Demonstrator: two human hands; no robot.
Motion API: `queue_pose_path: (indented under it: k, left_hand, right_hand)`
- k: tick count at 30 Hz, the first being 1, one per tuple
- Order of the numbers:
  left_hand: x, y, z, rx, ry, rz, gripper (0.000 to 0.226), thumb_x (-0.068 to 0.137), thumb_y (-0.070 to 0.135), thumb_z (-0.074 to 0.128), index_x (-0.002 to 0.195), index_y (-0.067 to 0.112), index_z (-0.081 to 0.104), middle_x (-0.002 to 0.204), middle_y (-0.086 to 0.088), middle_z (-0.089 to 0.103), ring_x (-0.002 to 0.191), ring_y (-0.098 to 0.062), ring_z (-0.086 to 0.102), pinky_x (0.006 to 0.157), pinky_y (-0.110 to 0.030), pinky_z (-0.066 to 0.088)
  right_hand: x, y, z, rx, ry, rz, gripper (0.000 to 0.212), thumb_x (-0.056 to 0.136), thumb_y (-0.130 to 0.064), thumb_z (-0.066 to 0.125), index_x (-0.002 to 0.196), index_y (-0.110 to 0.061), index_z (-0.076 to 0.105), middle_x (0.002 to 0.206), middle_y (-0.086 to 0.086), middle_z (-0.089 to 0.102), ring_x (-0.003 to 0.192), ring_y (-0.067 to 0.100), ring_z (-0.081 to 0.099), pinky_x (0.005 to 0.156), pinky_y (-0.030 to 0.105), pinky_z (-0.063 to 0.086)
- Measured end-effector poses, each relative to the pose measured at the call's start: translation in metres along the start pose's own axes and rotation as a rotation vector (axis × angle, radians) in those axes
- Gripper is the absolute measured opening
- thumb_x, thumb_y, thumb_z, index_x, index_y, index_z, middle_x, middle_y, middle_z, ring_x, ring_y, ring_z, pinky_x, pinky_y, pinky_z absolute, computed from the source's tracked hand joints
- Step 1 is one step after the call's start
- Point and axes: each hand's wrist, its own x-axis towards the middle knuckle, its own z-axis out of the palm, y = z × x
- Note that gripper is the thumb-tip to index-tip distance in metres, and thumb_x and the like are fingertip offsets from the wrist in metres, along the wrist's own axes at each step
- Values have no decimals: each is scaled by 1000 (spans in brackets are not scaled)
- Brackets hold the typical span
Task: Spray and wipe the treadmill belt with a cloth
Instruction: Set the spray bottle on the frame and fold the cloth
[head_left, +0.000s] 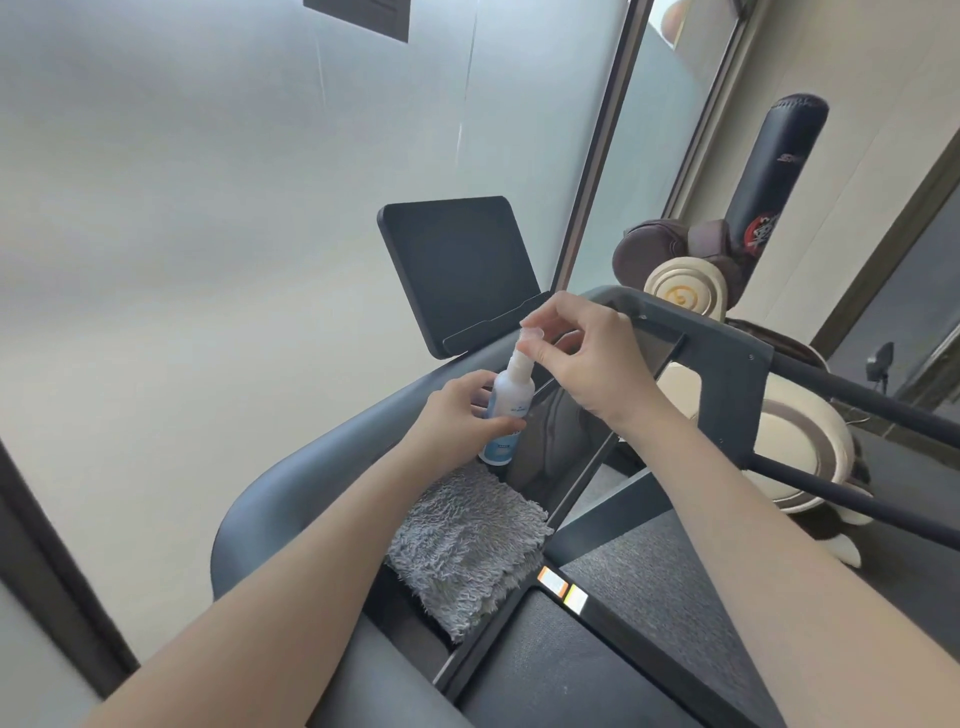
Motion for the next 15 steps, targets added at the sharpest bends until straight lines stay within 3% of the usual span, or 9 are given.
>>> queue_pose_path:
  k: [6, 15]
  left_hand:
    - [1, -1, 1, 15, -3, 9, 39, 81, 20, 78, 118, 22, 64, 103, -7, 71, 94, -22, 69, 89, -47, 57]
    - [1, -1, 0, -7, -4, -1, 38, 80, 16, 79, 116, 19, 67, 101, -10, 72, 92, -24, 71, 87, -48, 57]
  right_hand:
    - [-6, 10, 12, 48, 58, -7, 10, 84, -20, 70, 93, -14, 69, 89, -1, 68, 69, 2, 58, 61, 5, 45]
    - [-10, 14, 20, 102, 108, -30, 8, 85, -19, 68, 89, -12, 68, 80, -2, 68, 71, 6, 63, 66, 12, 49]
